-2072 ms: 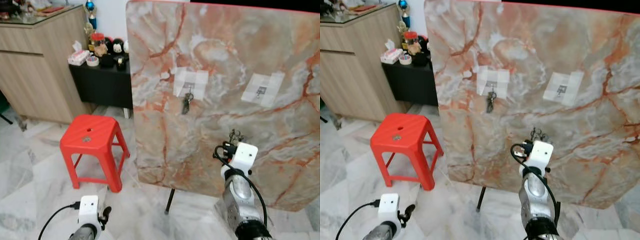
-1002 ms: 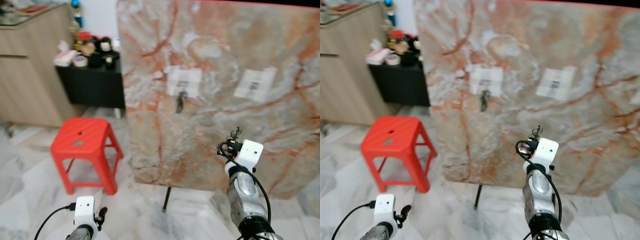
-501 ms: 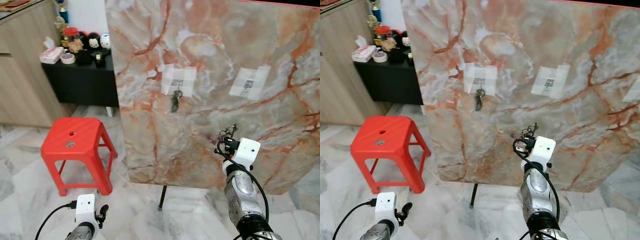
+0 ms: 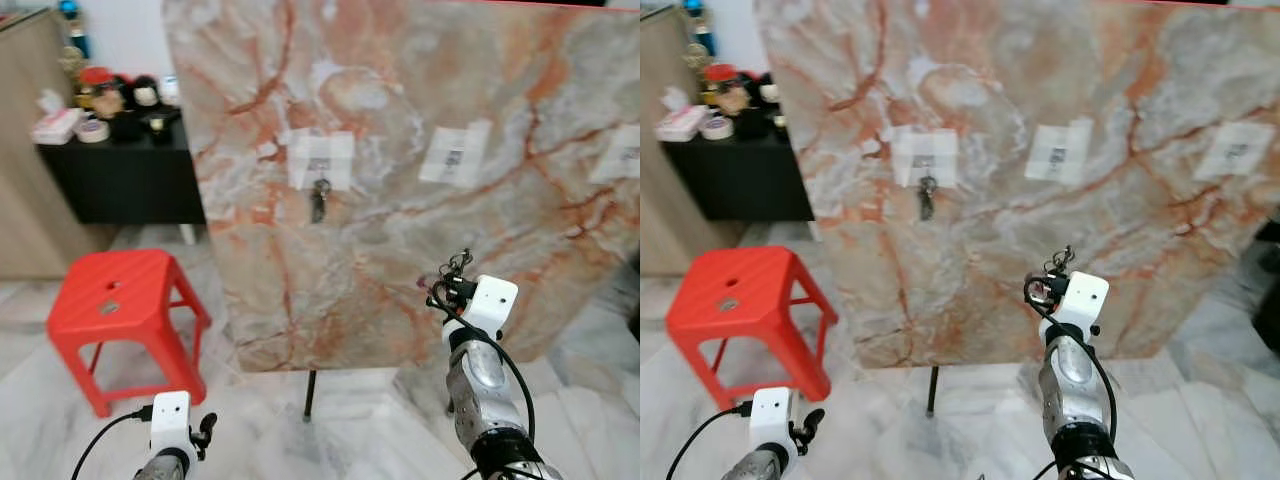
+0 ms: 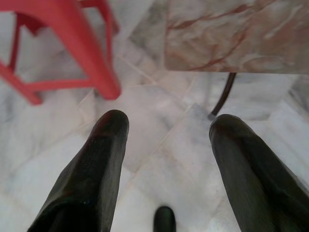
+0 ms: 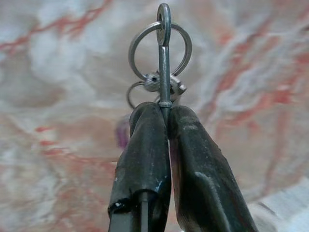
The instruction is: Hang keys on a hook
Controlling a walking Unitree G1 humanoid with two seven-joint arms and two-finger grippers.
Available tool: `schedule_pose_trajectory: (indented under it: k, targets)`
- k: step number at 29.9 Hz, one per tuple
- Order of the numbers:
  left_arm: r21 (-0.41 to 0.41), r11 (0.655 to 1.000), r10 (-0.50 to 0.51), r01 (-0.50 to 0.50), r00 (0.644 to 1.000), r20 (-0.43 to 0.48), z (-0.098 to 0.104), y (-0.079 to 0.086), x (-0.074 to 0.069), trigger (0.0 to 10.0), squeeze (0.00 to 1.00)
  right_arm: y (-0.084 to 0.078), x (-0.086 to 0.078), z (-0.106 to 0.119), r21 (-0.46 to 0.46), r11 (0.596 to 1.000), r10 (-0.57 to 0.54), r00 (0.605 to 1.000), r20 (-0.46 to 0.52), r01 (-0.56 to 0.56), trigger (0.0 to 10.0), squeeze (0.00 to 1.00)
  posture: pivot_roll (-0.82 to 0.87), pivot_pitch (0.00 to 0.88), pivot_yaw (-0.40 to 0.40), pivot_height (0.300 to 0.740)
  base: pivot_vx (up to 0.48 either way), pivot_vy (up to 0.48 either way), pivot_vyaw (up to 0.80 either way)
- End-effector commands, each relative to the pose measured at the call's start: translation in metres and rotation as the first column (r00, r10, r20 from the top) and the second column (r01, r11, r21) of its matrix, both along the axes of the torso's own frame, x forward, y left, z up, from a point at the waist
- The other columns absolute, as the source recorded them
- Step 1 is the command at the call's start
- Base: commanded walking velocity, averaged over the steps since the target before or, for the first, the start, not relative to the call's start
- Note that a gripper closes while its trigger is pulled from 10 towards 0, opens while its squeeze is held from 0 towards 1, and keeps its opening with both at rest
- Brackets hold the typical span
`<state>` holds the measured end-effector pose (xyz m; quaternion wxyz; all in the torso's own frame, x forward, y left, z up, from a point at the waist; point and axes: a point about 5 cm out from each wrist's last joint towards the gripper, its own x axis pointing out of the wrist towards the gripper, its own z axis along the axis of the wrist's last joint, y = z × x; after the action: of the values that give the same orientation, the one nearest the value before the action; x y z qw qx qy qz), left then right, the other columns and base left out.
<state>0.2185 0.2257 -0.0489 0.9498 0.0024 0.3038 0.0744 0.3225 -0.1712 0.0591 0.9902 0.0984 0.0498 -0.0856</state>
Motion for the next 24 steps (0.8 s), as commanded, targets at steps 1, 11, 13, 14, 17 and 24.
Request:
schedule_pose_trajectory:
  k: [1,11,13,14,17,24]
  targets:
    - [-0.002,1.0,0.017,-0.017,1.0,-0.016,-0.0013,0.0038,-0.0024,10.0,0.0,0.0037,0.0015,0.0022,0.001,1.0,0.012,1.0,0.005,-0.012,10.0,0.0,0.02,0.0,-0.055,0.74,0.0,0.0,-0.8]
    - [0.003,1.0,0.004,-0.004,1.0,-0.015,-0.0012,0.0014,-0.0015,10.0,0.0,0.0042,0.0015,0.0027,-0.006,1.0,0.023,1.0,0.013,-0.023,10.0,0.0,0.02,0.0,-0.054,0.74,0.0,0.0,-0.24]
    - [0.003,1.0,0.002,-0.002,1.0,-0.014,-0.0011,0.0013,-0.0013,10.0,0.0,0.0049,0.0017,0.0026,-0.006,1.0,0.026,1.0,0.013,-0.026,10.0,0.0,0.02,0.0,-0.054,0.74,0.0,0.0,0.0]
    - [0.003,1.0,0.002,-0.002,1.0,-0.014,-0.0011,0.0013,-0.0013,10.0,0.0,0.0049,0.0017,0.0026,-0.006,1.0,0.026,1.0,0.013,-0.026,10.0,0.0,0.02,0.0,-0.054,0.74,0.0,0.0,0.0]
    - [0.001,1.0,-0.001,0.001,1.0,-0.013,-0.0009,0.0008,-0.0008,10.0,0.0,0.0066,0.0025,0.0028,-0.006,0.999,0.032,0.999,0.012,-0.032,10.0,0.0,0.02,0.0,-0.054,0.74,0.0,0.0,0.0]
    - [-0.007,1.0,-0.009,0.009,1.0,-0.012,-0.0011,-0.0023,0.0003,10.0,0.0,0.0084,0.0028,0.0054,-0.037,0.998,0.06,0.998,0.031,-0.059,10.0,0.0,0.02,0.0,-0.053,0.74,0.0,0.0,0.07]
